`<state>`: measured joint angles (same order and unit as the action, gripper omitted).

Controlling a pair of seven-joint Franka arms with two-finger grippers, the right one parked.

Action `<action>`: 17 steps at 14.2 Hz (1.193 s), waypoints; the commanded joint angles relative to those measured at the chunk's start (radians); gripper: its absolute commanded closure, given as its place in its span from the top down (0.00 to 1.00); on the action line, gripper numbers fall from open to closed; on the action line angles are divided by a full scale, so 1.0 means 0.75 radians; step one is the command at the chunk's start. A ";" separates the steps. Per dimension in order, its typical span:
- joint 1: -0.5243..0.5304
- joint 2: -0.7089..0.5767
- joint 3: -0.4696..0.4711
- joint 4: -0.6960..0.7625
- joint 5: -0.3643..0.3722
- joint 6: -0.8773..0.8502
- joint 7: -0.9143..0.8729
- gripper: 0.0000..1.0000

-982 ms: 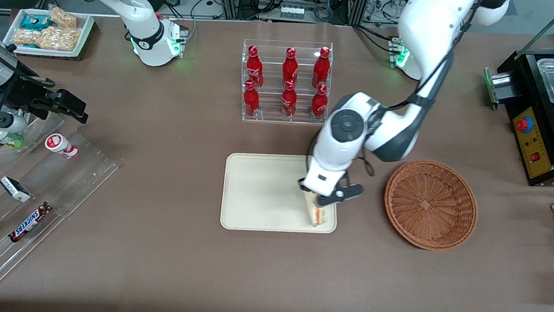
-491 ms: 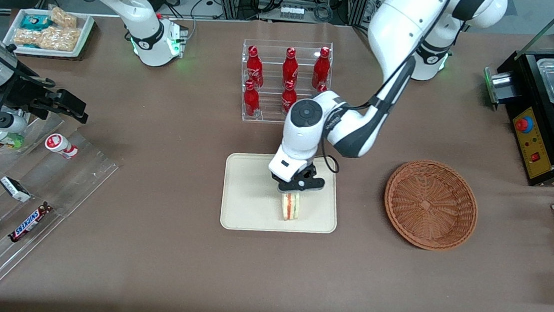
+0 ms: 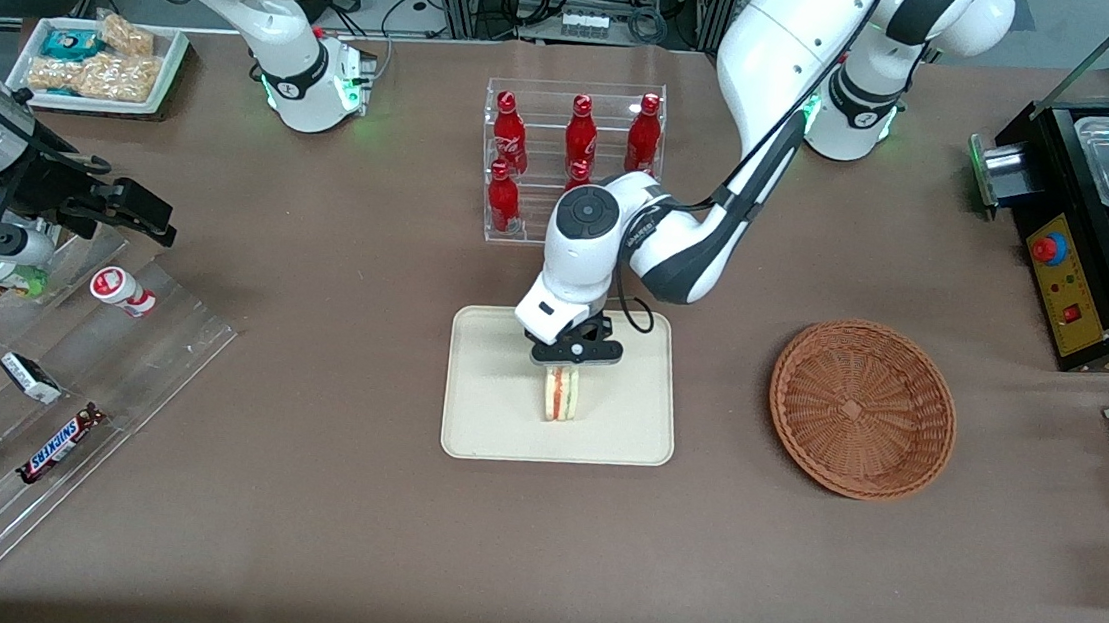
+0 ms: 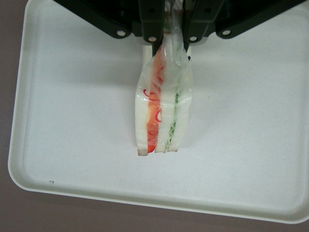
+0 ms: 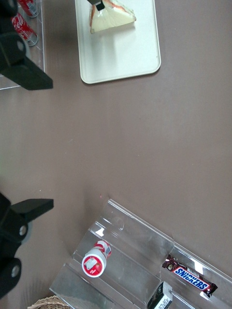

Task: Place sandwich from basket to tray
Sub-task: 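Lower the sandwich onto the tray and open the left gripper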

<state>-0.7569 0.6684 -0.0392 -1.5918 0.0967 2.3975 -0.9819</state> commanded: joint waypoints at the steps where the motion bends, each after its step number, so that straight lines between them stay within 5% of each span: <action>1: -0.009 0.021 -0.001 0.020 0.008 -0.002 0.025 0.11; 4: -0.009 0.035 -0.001 0.020 0.010 0.000 0.082 0.15; 5: -0.009 0.041 -0.001 0.022 0.010 0.000 0.088 0.24; 6: -0.007 0.039 -0.001 0.022 0.006 0.000 0.086 0.52; 7: -0.003 0.035 -0.001 0.024 0.006 -0.002 0.086 1.00; 17: 0.025 -0.326 0.019 0.036 0.020 -0.300 0.082 1.00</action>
<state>-0.7421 0.5070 -0.0281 -1.5384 0.0977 2.2409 -0.9280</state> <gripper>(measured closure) 0.000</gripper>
